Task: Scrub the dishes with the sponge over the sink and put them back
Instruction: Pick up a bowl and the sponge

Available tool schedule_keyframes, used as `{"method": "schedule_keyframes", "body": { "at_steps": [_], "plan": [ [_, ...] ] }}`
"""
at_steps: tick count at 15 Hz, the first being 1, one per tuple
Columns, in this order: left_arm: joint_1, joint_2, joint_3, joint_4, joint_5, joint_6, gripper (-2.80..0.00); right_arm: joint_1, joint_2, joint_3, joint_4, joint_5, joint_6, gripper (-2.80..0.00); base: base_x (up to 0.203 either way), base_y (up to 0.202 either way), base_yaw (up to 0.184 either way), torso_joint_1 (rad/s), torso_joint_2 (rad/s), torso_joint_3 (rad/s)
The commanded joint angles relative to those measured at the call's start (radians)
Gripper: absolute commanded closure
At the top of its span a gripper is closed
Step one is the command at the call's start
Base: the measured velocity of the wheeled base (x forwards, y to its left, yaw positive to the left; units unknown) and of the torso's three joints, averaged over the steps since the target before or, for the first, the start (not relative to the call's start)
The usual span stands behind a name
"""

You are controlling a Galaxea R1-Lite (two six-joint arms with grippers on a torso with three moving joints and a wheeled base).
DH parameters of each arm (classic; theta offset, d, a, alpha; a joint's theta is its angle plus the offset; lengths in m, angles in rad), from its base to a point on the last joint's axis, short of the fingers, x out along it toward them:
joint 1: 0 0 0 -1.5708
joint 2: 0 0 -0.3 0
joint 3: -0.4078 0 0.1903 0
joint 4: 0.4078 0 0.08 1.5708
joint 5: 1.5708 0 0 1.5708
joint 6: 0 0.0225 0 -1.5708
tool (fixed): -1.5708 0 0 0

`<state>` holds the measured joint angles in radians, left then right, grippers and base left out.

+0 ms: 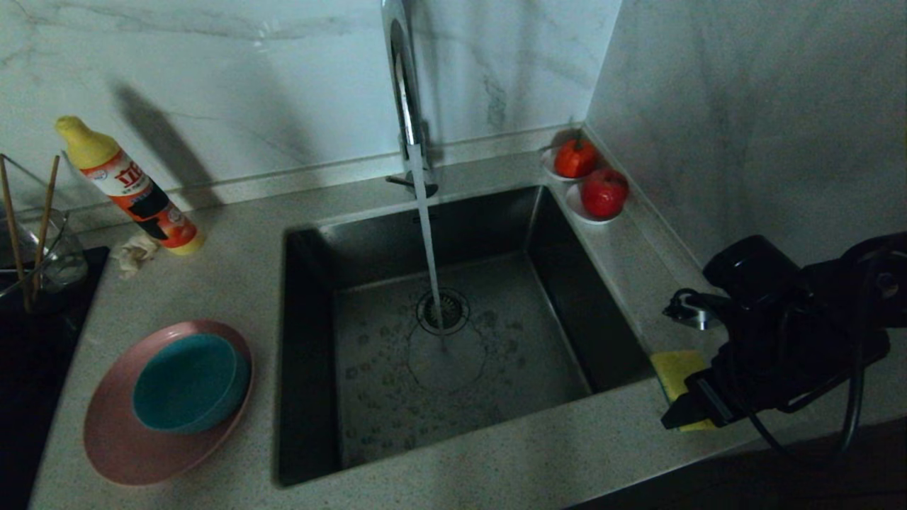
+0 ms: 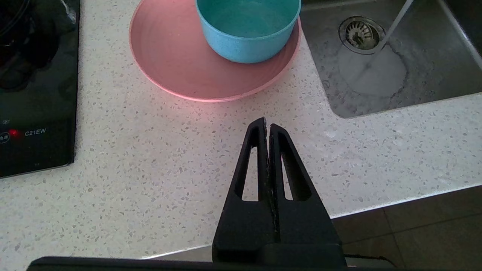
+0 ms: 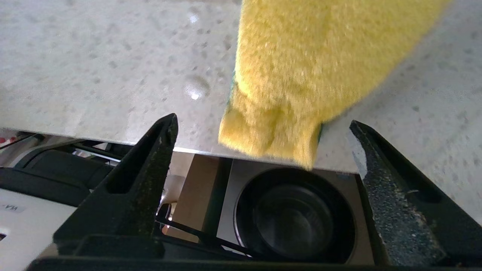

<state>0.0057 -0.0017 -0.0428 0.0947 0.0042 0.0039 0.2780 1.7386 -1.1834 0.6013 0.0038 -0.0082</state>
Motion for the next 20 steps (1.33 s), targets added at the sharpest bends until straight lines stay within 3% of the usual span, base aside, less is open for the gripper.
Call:
{"method": "schedule_keyframes", "body": {
  "at_steps": [1, 8, 20],
  "plan": [
    [0.000, 0.000, 0.000, 0.000, 0.000, 0.001, 0.00, -0.005, 0.027, -0.008, 0.002, 0.001, -0.003, -2.80, 0.000, 0.000, 0.000, 0.000, 0.00, 0.000],
    [0.000, 0.000, 0.000, 0.000, 0.000, 0.001, 0.00, -0.008, 0.054, -0.036, 0.005, -0.008, -0.008, -2.80, 0.000, 0.000, 0.000, 0.000, 0.00, 0.000],
    [0.000, 0.000, 0.000, 0.000, 0.000, 0.001, 0.00, 0.006, 0.042, -0.050, 0.011, -0.128, -0.073, -2.80, 0.000, 0.000, 0.000, 0.000, 0.00, 0.000]
  ]
}}
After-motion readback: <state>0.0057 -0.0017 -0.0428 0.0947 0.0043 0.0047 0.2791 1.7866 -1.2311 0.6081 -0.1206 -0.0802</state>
